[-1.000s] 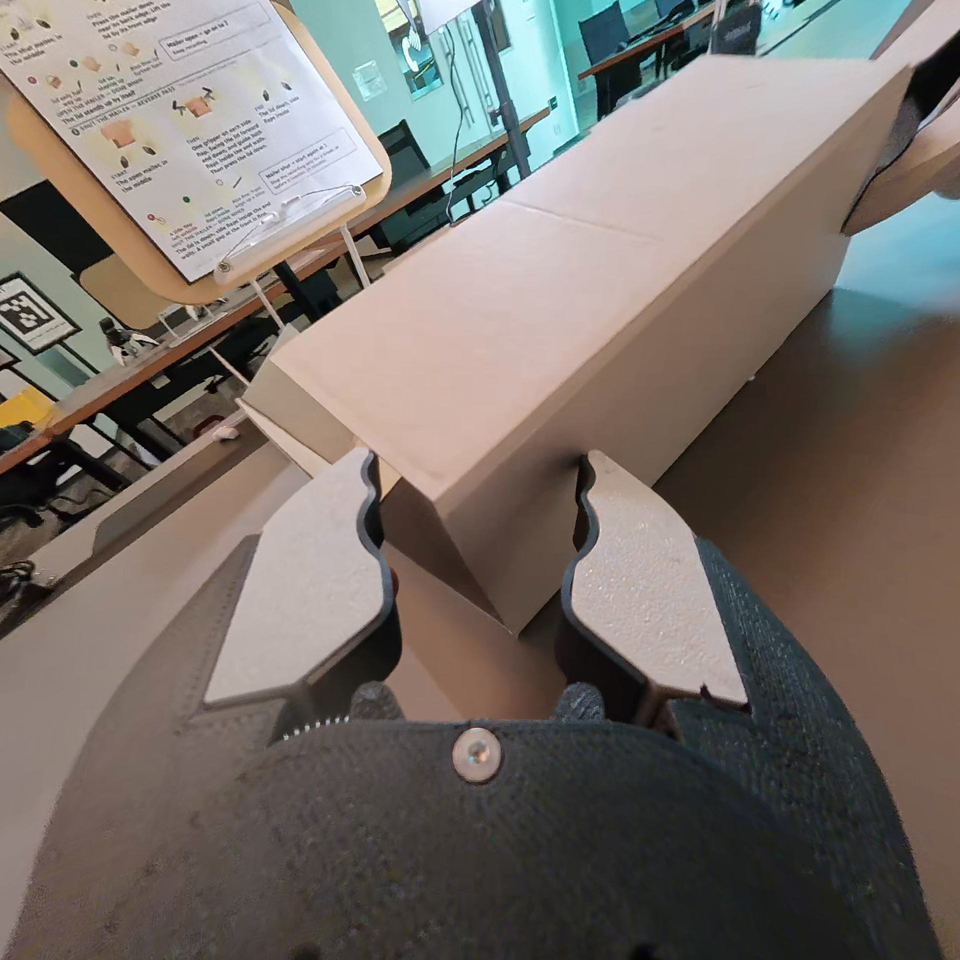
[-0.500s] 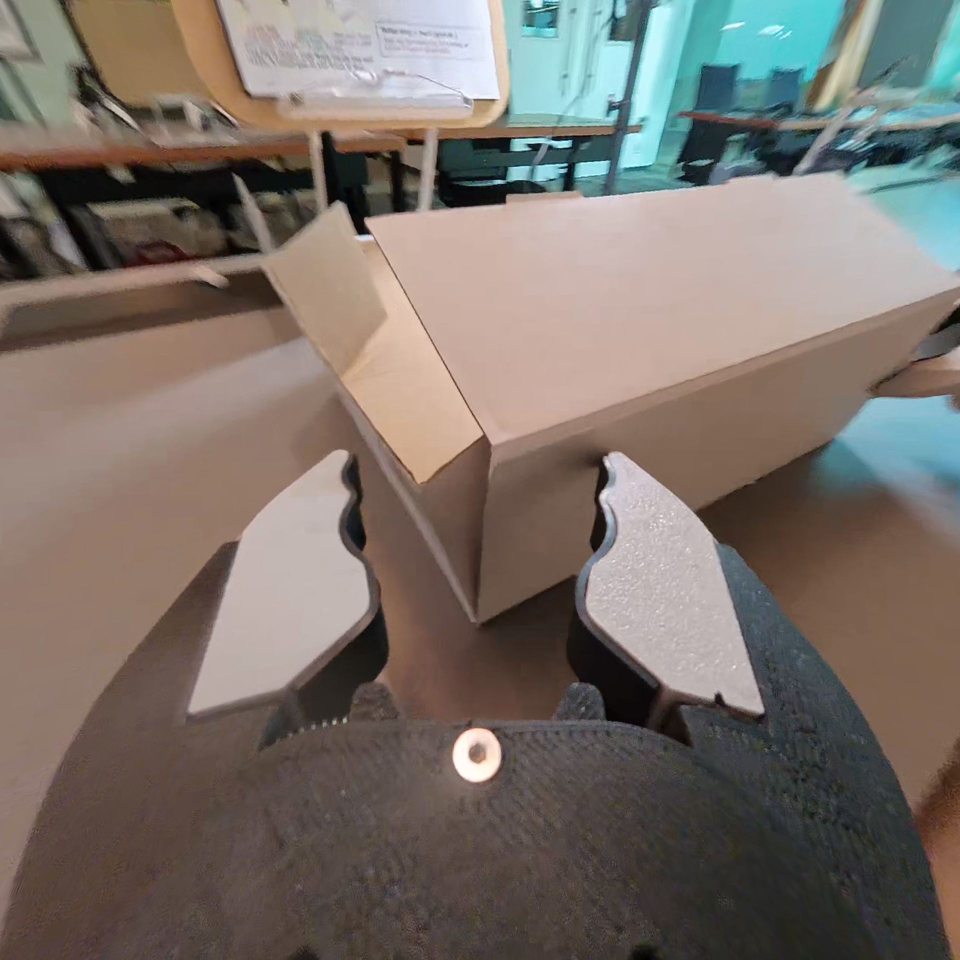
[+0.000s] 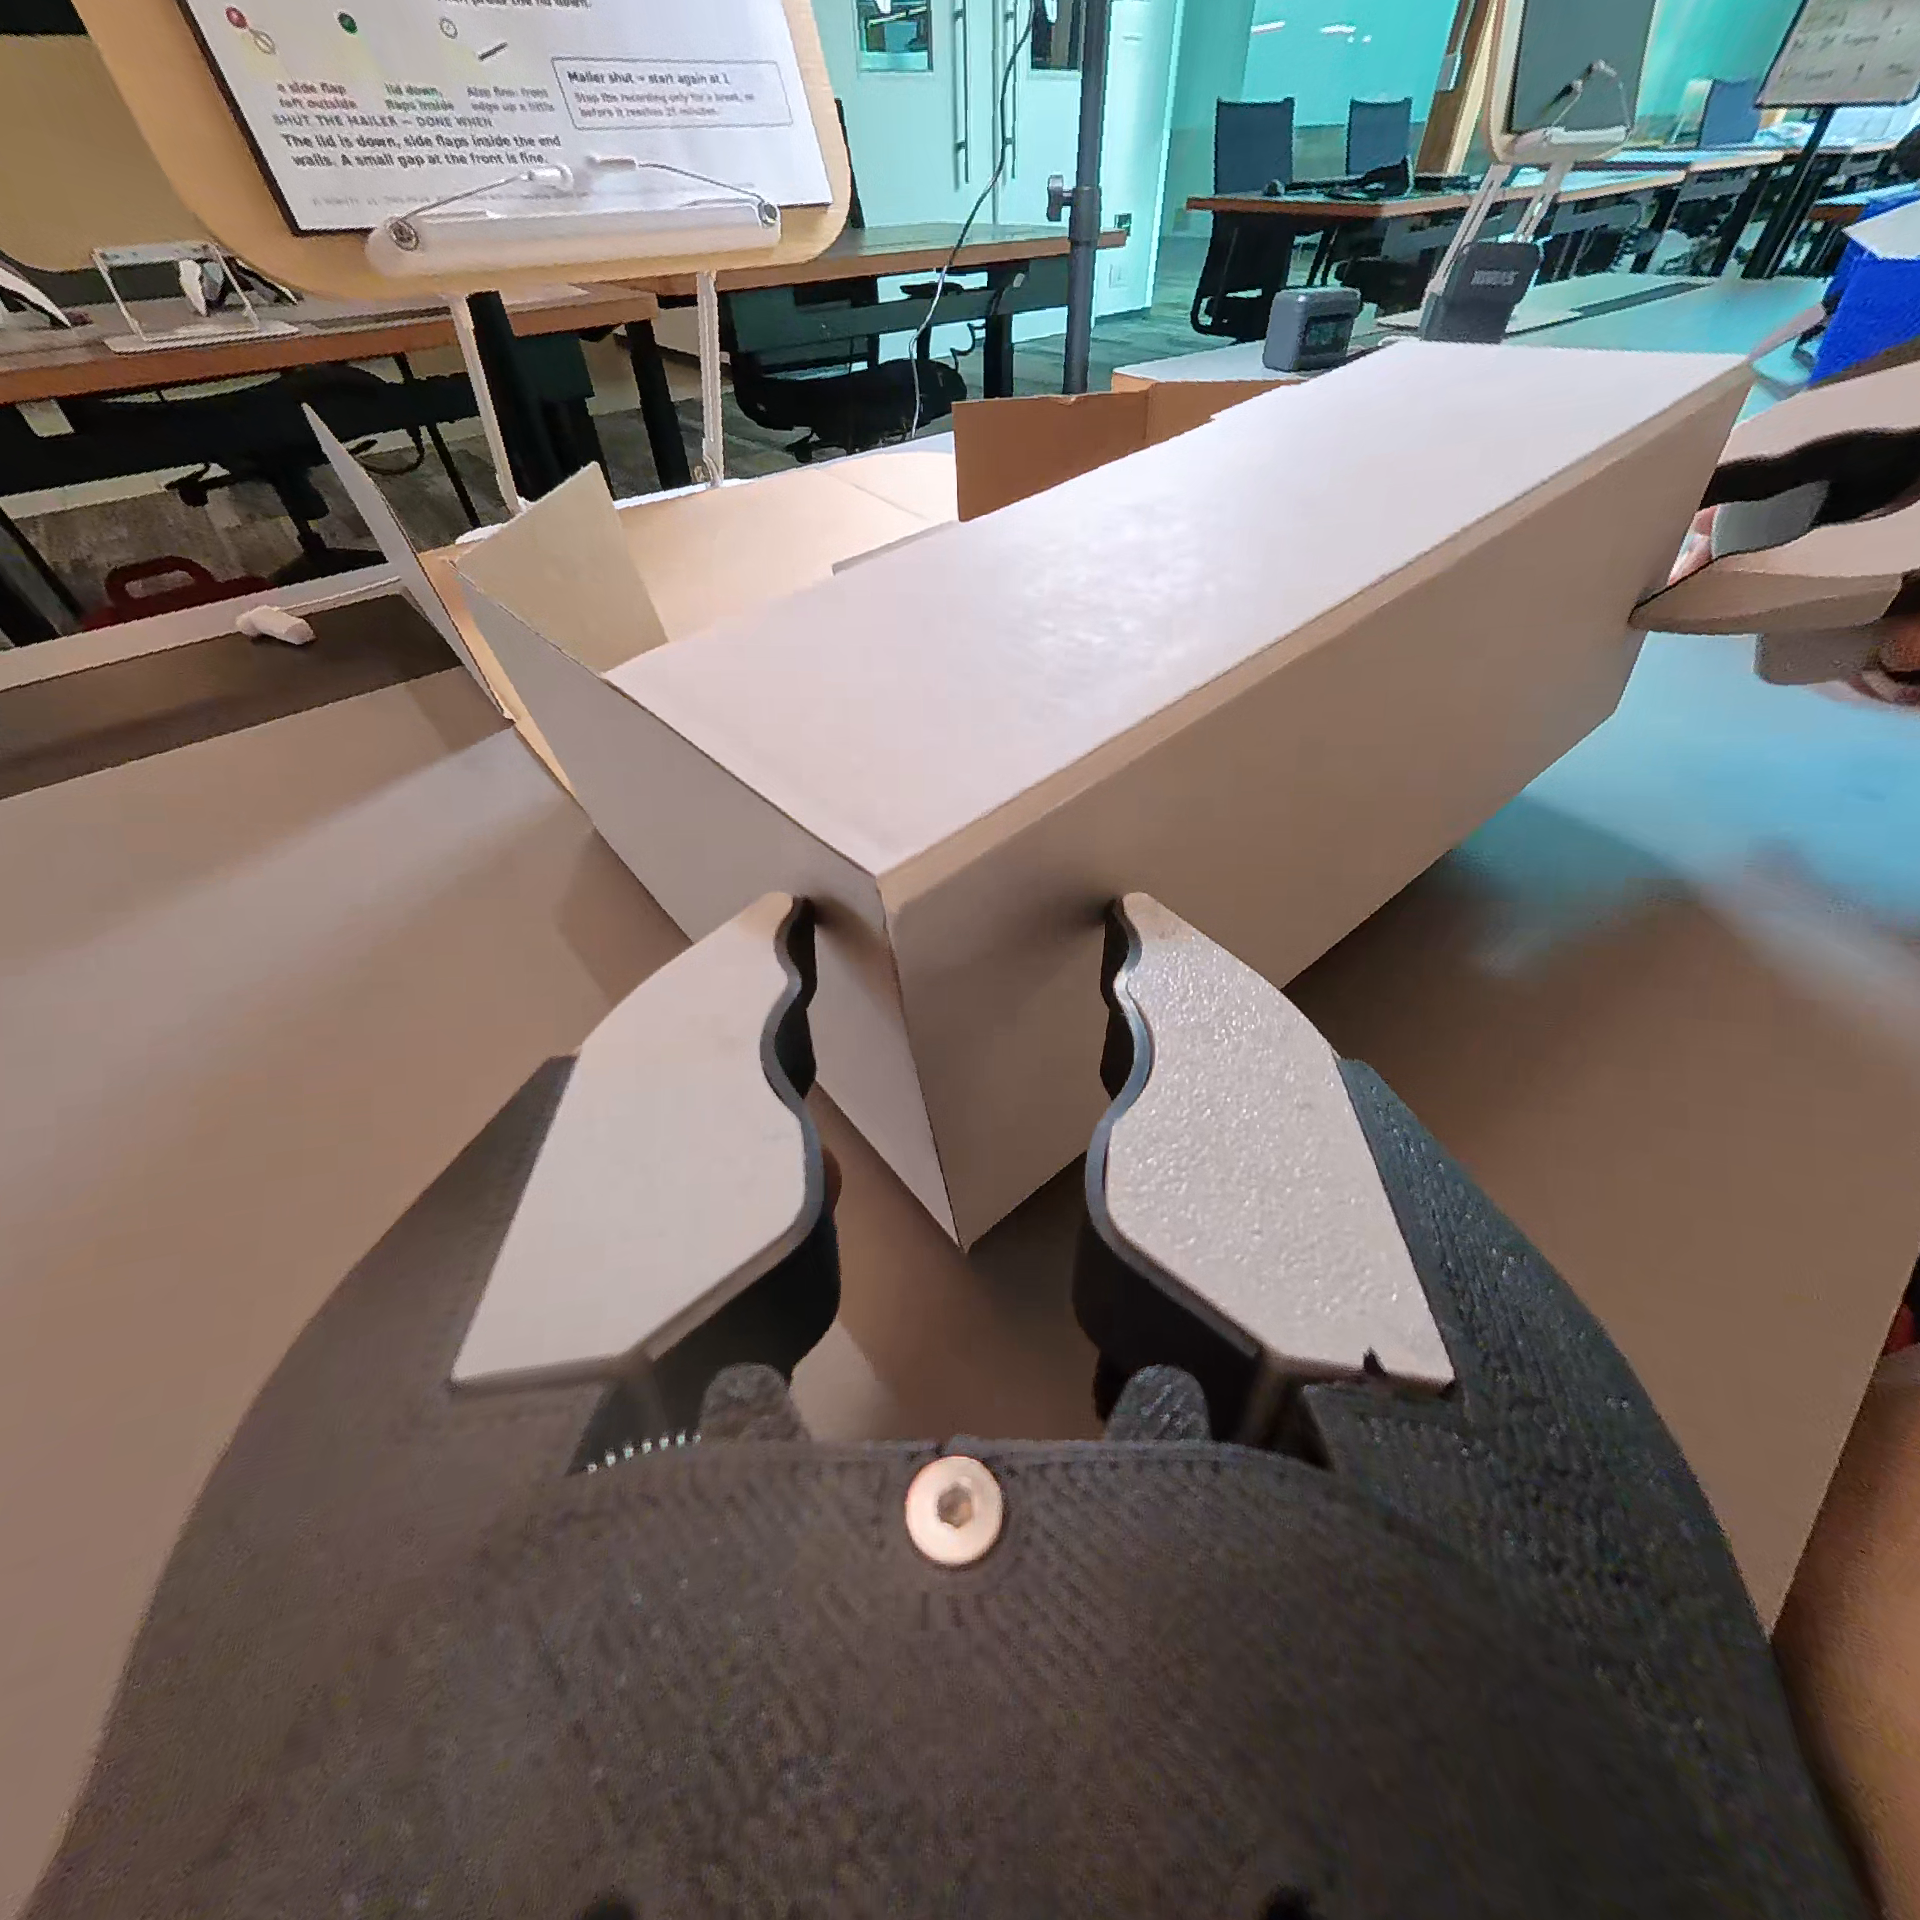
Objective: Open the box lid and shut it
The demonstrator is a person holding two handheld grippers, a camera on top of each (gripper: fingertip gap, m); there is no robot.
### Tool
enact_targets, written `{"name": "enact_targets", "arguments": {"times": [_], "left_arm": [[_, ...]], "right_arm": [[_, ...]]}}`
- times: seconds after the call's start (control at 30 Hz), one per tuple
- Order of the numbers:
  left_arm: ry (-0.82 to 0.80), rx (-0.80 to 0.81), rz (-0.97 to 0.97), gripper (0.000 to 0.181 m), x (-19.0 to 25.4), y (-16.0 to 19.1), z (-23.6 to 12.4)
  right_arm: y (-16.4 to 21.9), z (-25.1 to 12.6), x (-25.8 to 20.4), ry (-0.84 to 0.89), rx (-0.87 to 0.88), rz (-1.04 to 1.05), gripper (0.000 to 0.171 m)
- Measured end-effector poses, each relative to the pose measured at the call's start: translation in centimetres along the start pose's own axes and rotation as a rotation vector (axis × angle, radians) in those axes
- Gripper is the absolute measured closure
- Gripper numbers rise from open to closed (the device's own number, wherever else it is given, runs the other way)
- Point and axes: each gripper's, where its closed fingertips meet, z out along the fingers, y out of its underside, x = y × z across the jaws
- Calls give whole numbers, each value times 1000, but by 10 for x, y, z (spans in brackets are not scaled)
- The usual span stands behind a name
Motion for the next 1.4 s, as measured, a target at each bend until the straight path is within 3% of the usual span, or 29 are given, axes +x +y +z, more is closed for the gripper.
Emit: {"name": "enact_targets", "arguments": {"times": [0.17,0.3,0.53,0.83,0.97,1.17,1.4], "left_arm": [[-24,16,38,127,4,4,2],[-25,7,50,126,4,1,2],[-65,-45,201,123,2,-1,3],[-131,-14,229,121,3,3,4],[-156,-18,277,121,5,6,4],[-218,47,479,116,3,-8,1],[-156,29,629,115,1,-16,1]], "right_arm": [[16,-4,13,147,-21,90,99],[2,-1,-6,79,16,-162,129],[-19,-4,3,124,23,-305,123],[-23,-3,7,255,149,-91,109],[-24,-2,0,145,240,112,119],[-23,-4,1,147,224,-63,124],[-17,-5,1,123,205,-52,128]]}}
